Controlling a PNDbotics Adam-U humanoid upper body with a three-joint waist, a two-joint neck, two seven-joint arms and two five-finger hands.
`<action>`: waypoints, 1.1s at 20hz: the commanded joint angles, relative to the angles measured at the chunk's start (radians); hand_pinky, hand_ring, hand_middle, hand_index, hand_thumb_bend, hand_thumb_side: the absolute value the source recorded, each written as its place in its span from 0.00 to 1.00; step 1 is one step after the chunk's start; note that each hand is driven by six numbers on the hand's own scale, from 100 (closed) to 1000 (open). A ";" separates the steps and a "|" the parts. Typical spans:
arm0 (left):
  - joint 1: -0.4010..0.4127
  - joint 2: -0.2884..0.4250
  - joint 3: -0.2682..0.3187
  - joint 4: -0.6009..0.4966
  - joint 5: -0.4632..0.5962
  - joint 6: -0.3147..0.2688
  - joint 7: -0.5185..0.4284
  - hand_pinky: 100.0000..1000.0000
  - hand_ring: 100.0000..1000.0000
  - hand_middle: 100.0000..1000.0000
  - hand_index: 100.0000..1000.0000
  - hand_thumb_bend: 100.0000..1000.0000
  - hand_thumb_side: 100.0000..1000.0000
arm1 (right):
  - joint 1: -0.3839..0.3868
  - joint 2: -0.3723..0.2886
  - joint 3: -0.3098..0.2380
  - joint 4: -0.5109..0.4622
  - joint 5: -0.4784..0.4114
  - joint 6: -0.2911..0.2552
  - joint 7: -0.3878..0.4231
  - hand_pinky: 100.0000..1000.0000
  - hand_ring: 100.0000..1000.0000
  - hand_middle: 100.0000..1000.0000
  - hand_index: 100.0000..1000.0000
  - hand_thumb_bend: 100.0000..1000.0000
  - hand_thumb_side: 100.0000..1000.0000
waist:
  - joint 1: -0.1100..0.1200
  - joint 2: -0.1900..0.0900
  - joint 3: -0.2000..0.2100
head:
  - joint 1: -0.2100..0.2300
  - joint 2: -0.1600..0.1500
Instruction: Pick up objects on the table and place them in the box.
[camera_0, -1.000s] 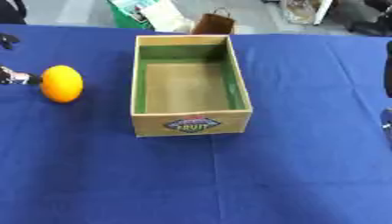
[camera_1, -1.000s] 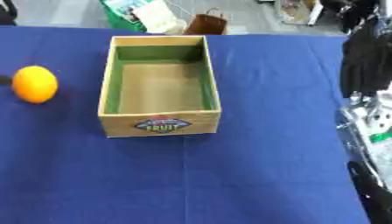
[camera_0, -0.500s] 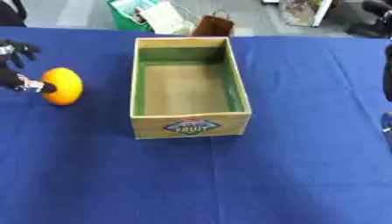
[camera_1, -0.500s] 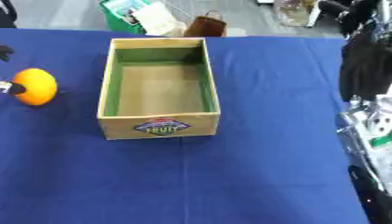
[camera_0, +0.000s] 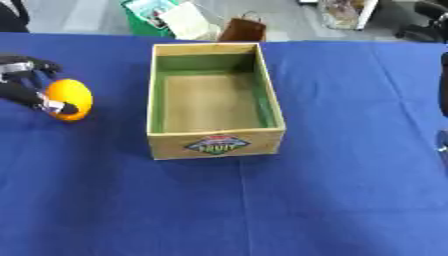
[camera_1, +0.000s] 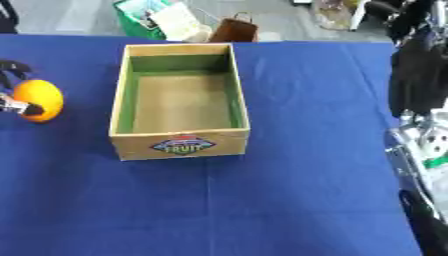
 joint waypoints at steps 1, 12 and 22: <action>-0.025 0.004 -0.004 0.016 -0.105 0.005 0.030 0.65 0.78 0.86 1.00 0.67 0.63 | -0.010 -0.018 -0.002 -0.014 0.001 0.001 0.003 0.75 0.74 0.71 0.82 0.00 1.00 | 0.004 -0.016 -0.003 | 0.004 -0.009; -0.024 -0.036 0.012 0.049 -0.244 0.025 0.155 0.45 0.68 0.76 0.93 0.55 0.58 | -0.007 -0.015 -0.003 -0.014 0.006 0.006 0.003 0.76 0.74 0.71 0.82 0.00 1.00 | 0.002 -0.008 -0.007 | 0.010 -0.005; -0.020 -0.039 0.019 0.038 -0.111 0.087 0.272 0.38 0.57 0.67 0.67 0.00 0.14 | -0.003 -0.012 -0.003 -0.014 0.008 0.013 0.002 0.76 0.74 0.71 0.82 0.00 1.00 | 0.002 -0.007 -0.004 | 0.009 0.001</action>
